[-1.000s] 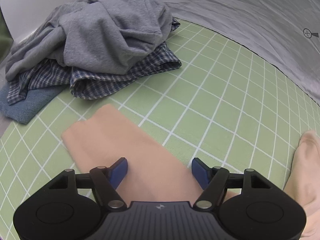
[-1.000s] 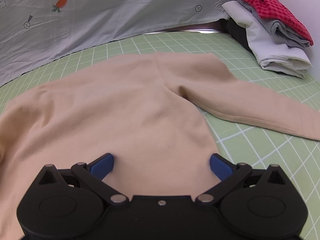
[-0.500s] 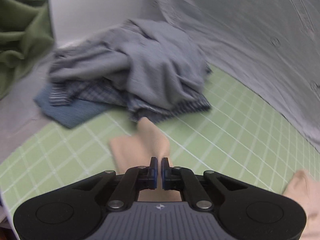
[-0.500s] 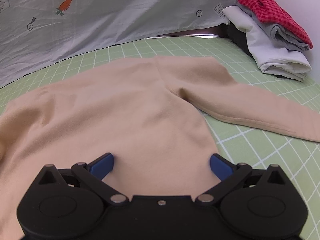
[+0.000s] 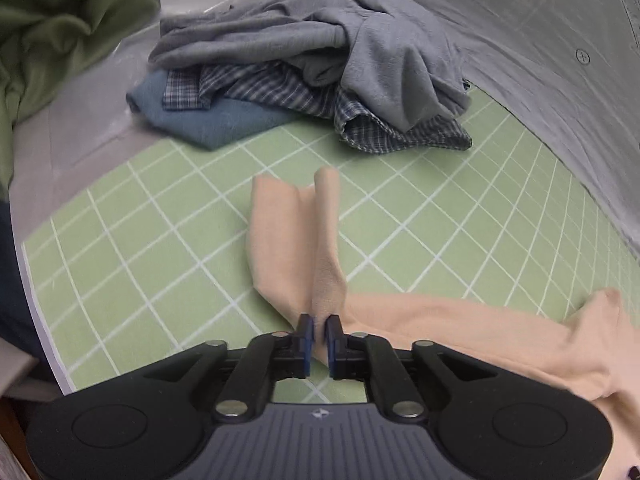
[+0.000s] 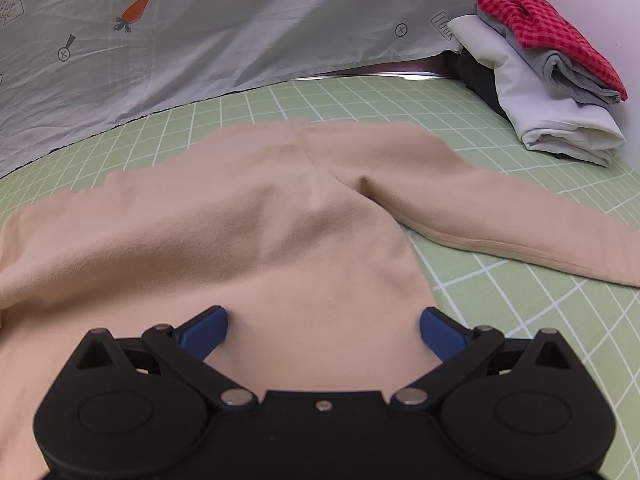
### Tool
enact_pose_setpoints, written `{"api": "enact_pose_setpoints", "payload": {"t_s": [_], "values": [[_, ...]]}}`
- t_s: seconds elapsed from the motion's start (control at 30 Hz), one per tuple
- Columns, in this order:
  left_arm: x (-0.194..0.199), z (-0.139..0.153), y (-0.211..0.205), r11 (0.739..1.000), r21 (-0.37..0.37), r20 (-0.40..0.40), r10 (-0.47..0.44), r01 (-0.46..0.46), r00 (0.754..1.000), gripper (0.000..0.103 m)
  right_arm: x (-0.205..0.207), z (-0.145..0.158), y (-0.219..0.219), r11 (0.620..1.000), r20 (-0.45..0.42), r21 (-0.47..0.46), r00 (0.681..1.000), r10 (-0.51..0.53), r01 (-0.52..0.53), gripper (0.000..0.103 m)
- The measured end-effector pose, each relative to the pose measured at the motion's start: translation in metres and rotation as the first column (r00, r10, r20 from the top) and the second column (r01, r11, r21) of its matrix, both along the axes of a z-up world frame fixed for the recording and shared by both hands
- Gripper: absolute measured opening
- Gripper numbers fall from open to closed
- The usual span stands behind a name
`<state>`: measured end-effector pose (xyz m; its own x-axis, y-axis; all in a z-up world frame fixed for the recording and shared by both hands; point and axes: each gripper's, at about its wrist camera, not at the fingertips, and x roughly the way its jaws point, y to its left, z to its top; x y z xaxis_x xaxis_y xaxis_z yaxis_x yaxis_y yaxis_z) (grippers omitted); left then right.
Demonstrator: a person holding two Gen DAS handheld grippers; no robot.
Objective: Fold clothes
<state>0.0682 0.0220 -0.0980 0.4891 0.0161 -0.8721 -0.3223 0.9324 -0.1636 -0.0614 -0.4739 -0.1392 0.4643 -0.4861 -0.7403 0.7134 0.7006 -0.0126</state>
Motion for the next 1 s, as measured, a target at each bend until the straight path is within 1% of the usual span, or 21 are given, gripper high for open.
{"api": "enact_pose_setpoints", "payload": {"t_s": [0.03, 0.07, 0.1, 0.13, 0.17, 0.2, 0.33, 0.37, 0.43, 0.47, 0.53, 0.6, 0.63, 0.7, 0.77, 0.8, 0.83, 0.93, 1.0], "values": [[0.001, 0.002, 0.002, 1.000, -0.015, 0.007, 0.009, -0.009, 1.000, 0.025, 0.000, 0.000, 0.000, 1.000, 0.001, -0.002, 1.000, 0.000, 0.000, 0.103], [0.003, 0.004, 0.004, 1.000, -0.023, 0.019, 0.019, -0.019, 1.000, 0.035, 0.000, 0.000, 0.001, 1.000, 0.003, -0.003, 1.000, -0.001, 0.001, 0.103], [0.005, 0.006, 0.005, 0.999, -0.020, 0.030, 0.032, -0.031, 0.999, 0.046, 0.000, 0.000, 0.001, 1.000, 0.004, -0.004, 1.000, -0.001, 0.001, 0.103], [0.009, 0.008, 0.005, 0.999, -0.007, 0.035, 0.043, -0.042, 0.998, 0.051, -0.001, 0.000, 0.001, 1.000, 0.005, -0.005, 1.000, -0.001, 0.001, 0.103], [0.014, 0.008, 0.005, 0.999, 0.007, 0.034, 0.048, -0.049, 0.998, 0.058, -0.001, 0.000, 0.001, 1.000, 0.005, -0.006, 1.000, -0.002, 0.002, 0.103], [0.019, 0.007, 0.005, 0.998, 0.019, 0.030, 0.053, -0.053, 0.998, 0.060, -0.001, 0.000, 0.001, 1.000, 0.006, -0.007, 1.000, -0.003, 0.003, 0.103], [0.037, -0.003, 0.006, 0.999, 0.026, -0.015, 0.043, -0.043, 0.999, 0.060, -0.001, 0.000, 0.002, 1.000, 0.007, -0.008, 1.000, -0.004, 0.004, 0.103], [0.039, -0.004, 0.005, 0.998, 0.036, -0.012, 0.046, -0.045, 0.999, 0.057, -0.001, 0.000, 0.002, 1.000, 0.008, -0.009, 1.000, -0.004, 0.004, 0.103], [0.041, -0.003, 0.006, 0.998, 0.037, 0.009, 0.045, -0.045, 0.999, 0.035, -0.001, 0.000, 0.002, 1.000, 0.008, -0.010, 1.000, -0.004, 0.004, 0.103], [0.041, -0.001, 0.007, 0.999, 0.014, 0.028, 0.038, -0.039, 0.999, 0.006, -0.001, 0.000, 0.002, 1.000, 0.008, -0.011, 1.000, -0.004, 0.004, 0.103], [0.039, 0.007, 0.011, 0.998, -0.045, 0.085, 0.035, -0.031, 0.996, 0.004, -0.001, 0.000, 0.002, 1.000, 0.009, -0.012, 1.000, -0.005, 0.005, 0.103], [0.032, 0.022, 0.012, 0.998, -0.067, 0.181, 0.019, -0.007, 0.983, 0.004, -0.001, 0.000, 0.002, 1.000, 0.010, -0.013, 1.000, -0.006, 0.006, 0.103], [0.027, 0.029, 0.013, 0.997, -0.082, 0.229, 0.013, 0.006, 0.973, 0.004, -0.001, 0.000, 0.002, 1.000, 0.011, -0.015, 1.000, -0.005, 0.005, 0.103], [0.012, 0.042, 0.019, 0.991, -0.129, 0.332, 0.017, 0.027, 0.943, 0.004, -0.002, -0.001, 0.003, 1.000, 0.015, -0.019, 1.000, -0.002, 0.003, 0.103], [-0.006, 0.048, 0.026, 0.989, -0.147, 0.403, 0.042, 0.020, 0.914, 0.006, -0.003, -0.001, 0.003, 1.000, 0.017, -0.022, 1.000, -0.001, 0.001, 0.103], [-0.012, 0.047, 0.029, 0.992, -0.125, 0.393, 0.061, -0.013, 0.918, 0.008, -0.003, -0.001, 0.003, 1.000, 0.018, -0.023, 1.000, 0.000, 0.001, 0.103], [-0.019, 0.045, 0.032, 0.994, -0.104, 0.380, 0.081, -0.044, 0.921, 0.008, -0.003, -0.001, 0.003, 1.000, 0.019, -0.024, 1.000, 0.001, -0.001, 0.103], [-0.039, 0.027, 0.048, 0.990, -0.075, 0.295, 0.136, -0.119, 0.946, 0.008, -0.003, -0.002, 0.004, 1.000, 0.023, -0.030, 1.000, 0.005, -0.004, 0.103], [-0.053, 0.015, 0.059, 0.984, -0.077, 0.234, 0.176, -0.162, 0.956, 0.008, -0.003, -0.002, 0.005, 0.999, 0.026, -0.034, 1.000, 0.007, -0.006, 0.103]]}}
